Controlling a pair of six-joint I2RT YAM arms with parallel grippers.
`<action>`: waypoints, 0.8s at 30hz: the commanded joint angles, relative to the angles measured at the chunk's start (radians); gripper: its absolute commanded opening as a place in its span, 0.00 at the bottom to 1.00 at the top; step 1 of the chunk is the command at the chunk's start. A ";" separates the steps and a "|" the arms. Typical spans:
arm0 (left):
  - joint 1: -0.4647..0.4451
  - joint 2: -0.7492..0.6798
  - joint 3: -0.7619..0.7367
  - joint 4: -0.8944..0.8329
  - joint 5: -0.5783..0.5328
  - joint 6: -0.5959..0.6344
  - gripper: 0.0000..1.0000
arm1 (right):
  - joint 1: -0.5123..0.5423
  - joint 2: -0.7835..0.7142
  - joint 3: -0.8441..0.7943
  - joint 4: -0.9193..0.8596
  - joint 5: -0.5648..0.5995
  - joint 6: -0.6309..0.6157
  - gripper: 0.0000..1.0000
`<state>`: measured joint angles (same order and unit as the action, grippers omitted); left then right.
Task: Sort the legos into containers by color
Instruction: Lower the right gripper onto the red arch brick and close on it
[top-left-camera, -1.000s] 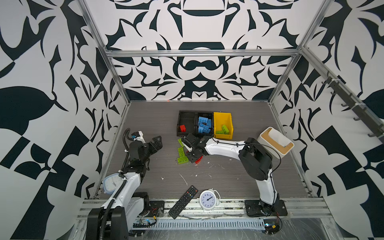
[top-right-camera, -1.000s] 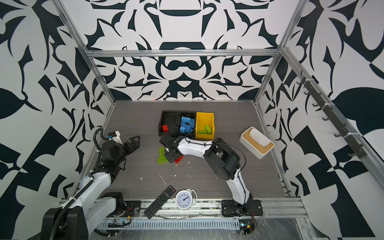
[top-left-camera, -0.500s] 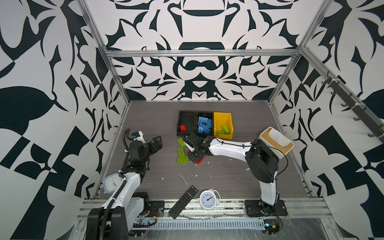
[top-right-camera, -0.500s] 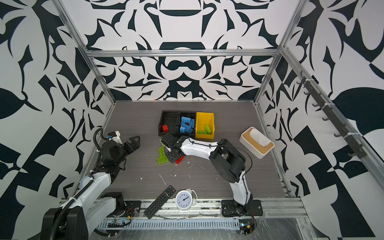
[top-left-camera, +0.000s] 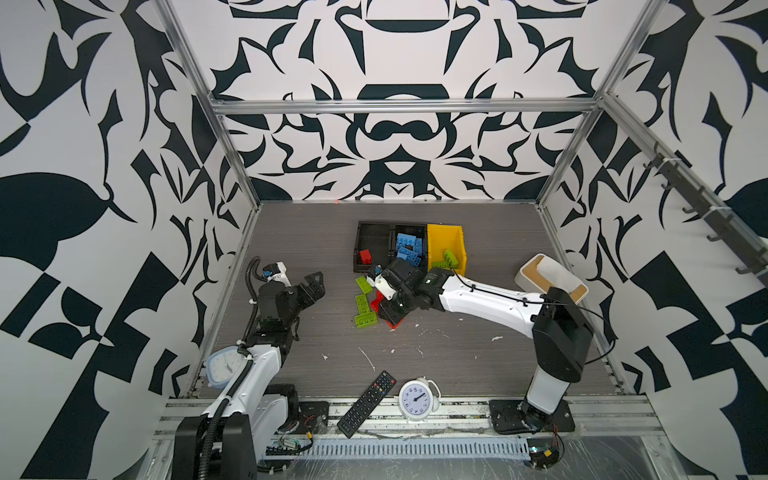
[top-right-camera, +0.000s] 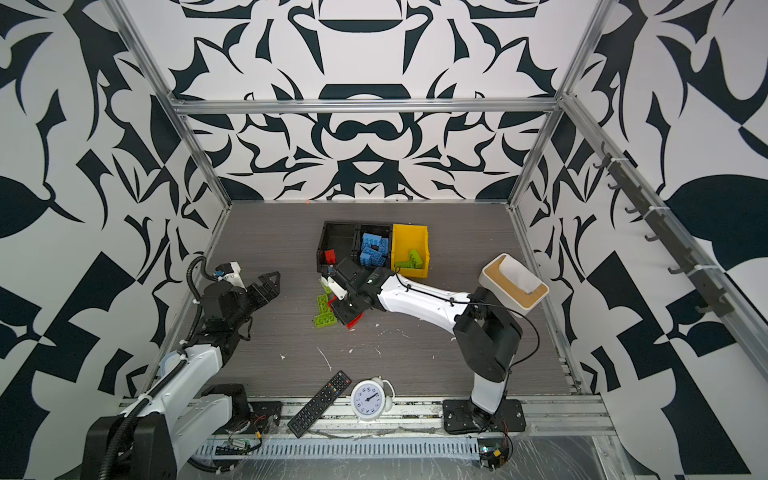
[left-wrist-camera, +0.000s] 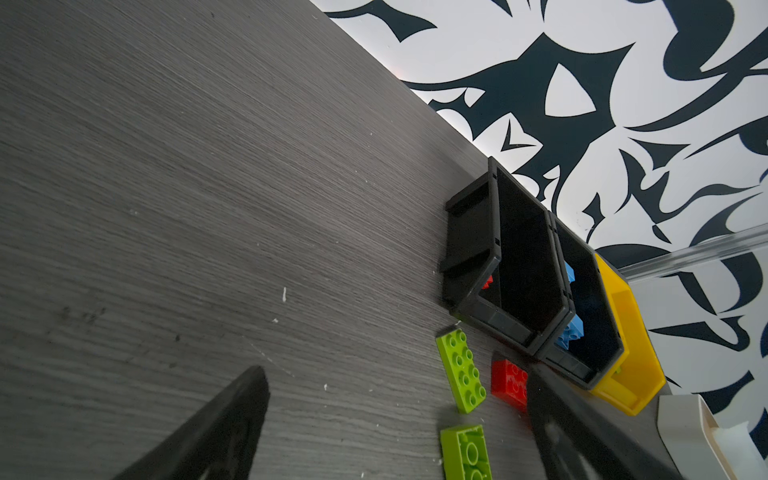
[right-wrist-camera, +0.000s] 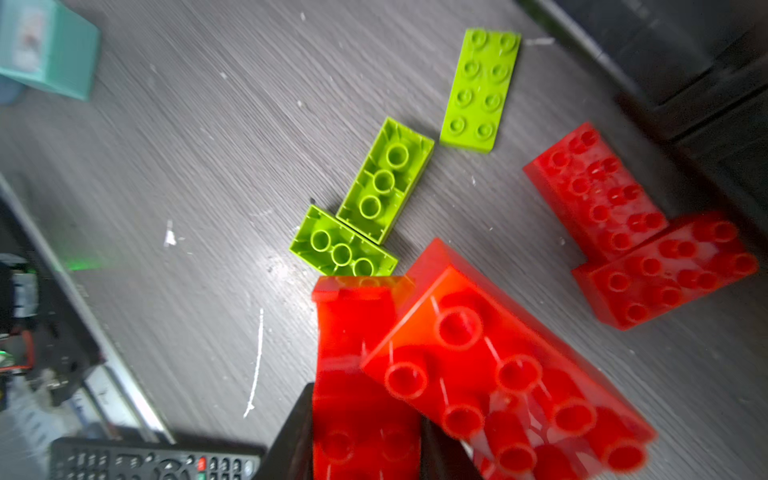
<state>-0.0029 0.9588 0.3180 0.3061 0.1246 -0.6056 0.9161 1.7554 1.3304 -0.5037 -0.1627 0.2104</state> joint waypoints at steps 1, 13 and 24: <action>0.003 -0.003 0.019 -0.003 0.009 -0.004 0.99 | -0.030 -0.044 0.011 0.001 -0.022 -0.010 0.25; 0.003 -0.003 0.020 -0.005 0.004 -0.001 0.99 | -0.045 0.069 0.096 -0.229 -0.054 -0.091 0.21; 0.003 0.002 0.020 -0.003 0.006 -0.001 0.99 | -0.044 0.243 0.294 -0.668 0.004 -0.178 0.26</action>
<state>-0.0029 0.9588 0.3180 0.3061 0.1246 -0.6056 0.8665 2.0079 1.5578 -1.0222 -0.2054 0.0689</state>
